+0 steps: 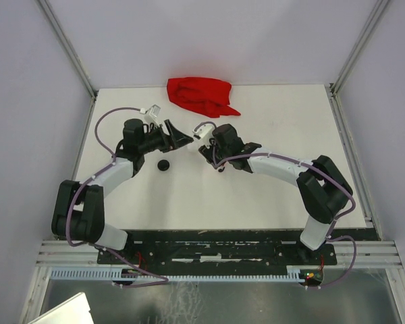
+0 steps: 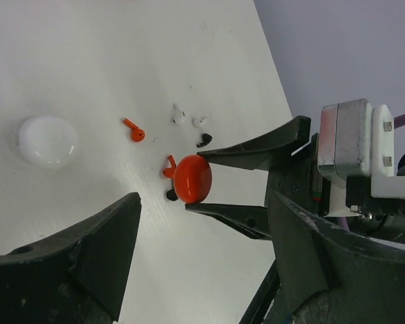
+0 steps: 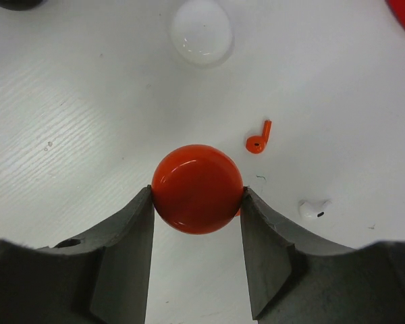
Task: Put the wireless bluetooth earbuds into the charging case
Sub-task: Pick up the charging case at the center of the board.
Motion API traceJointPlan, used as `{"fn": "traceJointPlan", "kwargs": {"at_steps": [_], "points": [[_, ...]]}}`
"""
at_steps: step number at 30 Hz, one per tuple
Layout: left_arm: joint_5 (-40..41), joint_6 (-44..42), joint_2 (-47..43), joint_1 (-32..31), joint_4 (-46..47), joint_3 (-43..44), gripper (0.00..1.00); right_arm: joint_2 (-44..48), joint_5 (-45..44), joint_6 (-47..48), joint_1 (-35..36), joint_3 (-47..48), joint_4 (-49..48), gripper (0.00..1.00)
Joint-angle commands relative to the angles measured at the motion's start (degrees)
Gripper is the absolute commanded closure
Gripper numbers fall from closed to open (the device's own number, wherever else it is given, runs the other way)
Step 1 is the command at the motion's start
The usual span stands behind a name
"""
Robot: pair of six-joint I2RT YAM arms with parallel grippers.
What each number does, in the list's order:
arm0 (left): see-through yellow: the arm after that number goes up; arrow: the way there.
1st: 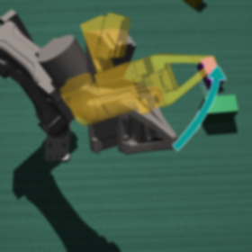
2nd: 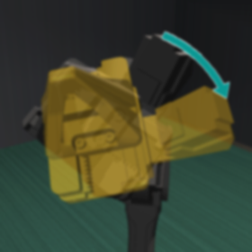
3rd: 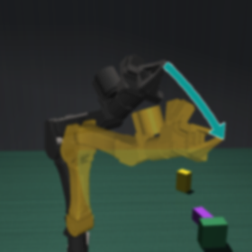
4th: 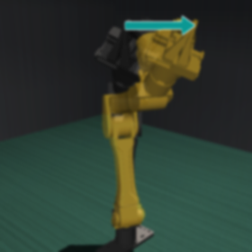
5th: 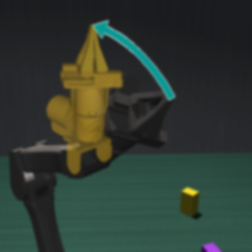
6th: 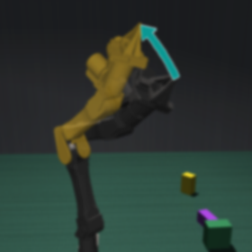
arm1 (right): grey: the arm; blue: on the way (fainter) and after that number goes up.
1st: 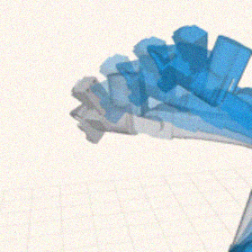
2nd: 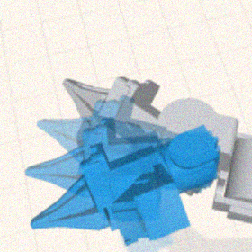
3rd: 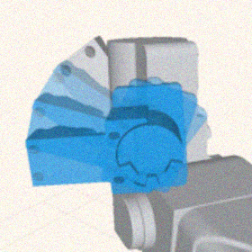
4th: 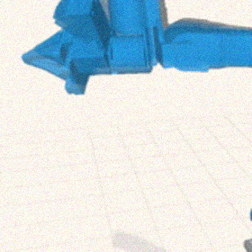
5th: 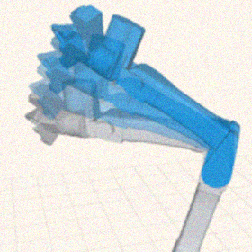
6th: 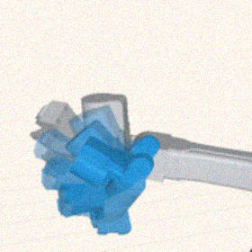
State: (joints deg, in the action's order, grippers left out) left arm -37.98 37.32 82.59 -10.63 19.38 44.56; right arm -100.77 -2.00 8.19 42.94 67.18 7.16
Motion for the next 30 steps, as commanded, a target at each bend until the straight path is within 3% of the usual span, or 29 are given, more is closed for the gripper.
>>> {"fn": "traceJointPlan", "kwargs": {"at_steps": [1, 20, 27, 30], "points": [[-3.81, 0.22, 3.06, -2.70, 3.34, 2.80, 0.19, 3.18, 5.34, 0.95, -0.85, 0.14, -4.38, 0.92], [-5.63, 1.09, 12.56, -7.43, 11.07, 2.06, 0.28, 5.14, 14.77, 0.47, -2.37, 0.40, -6.03, 0.93], [-6.08, 1.95, 14.13, -8.92, 12.84, 2.65, 0.39, 5.39, 15.35, 0.65, -2.53, 0.33, -6.39, 0.94], [-6.48, 2.41, 14.59, -9.09, 13.66, 2.81, 0.49, 5.41, 15.81, 0.69, -2.70, 0.18, -6.53, 0.94]]}}
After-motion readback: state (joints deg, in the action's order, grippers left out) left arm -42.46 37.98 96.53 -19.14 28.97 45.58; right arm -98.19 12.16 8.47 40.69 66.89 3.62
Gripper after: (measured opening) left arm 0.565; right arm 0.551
